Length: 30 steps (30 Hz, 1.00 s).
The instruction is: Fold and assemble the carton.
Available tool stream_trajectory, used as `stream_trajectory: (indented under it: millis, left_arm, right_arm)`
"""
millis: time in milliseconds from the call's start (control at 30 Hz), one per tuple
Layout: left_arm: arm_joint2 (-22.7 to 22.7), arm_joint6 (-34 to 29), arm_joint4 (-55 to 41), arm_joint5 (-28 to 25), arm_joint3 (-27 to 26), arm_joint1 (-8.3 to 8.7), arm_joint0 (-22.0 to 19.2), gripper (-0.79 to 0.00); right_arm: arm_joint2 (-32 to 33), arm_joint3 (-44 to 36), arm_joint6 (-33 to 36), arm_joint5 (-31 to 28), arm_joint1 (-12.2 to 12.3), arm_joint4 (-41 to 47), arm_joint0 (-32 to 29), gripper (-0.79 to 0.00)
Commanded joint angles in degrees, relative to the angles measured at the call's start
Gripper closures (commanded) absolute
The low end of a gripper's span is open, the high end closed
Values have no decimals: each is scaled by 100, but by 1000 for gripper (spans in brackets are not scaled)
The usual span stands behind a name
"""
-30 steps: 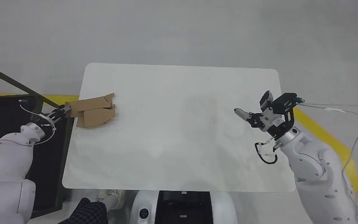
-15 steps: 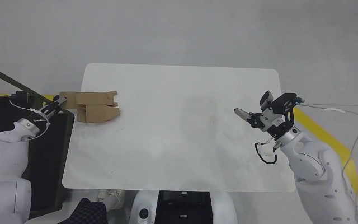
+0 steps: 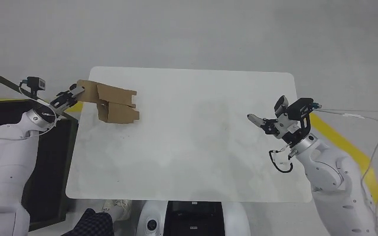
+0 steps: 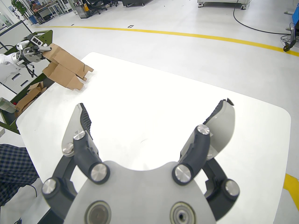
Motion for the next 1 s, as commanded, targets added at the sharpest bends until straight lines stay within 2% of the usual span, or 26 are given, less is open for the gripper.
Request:
stream_trajectory:
  millis: [0,267,433,700,967]
  left_arm:
    - [-13,-105,-176,109,-479,37,173,0]
    - [128,-353,-628,357,-1856,69,647,0]
    - [380,-380,-715,385,-2417,19,709,0]
    - [927,-764,-1236,791,-2659,-149,241,0]
    - [1574,-618,-1136,1153,-2675,-388,-391,0]
  right_arm:
    - [0,0,0,0,0,0,0,-785]
    - [0,0,0,0,0,0,0,-785]
    - [0,0,0,0,0,0,0,-785]
    - [0,0,0,0,0,0,0,-785]
    - [0,0,0,0,0,0,0,-785]
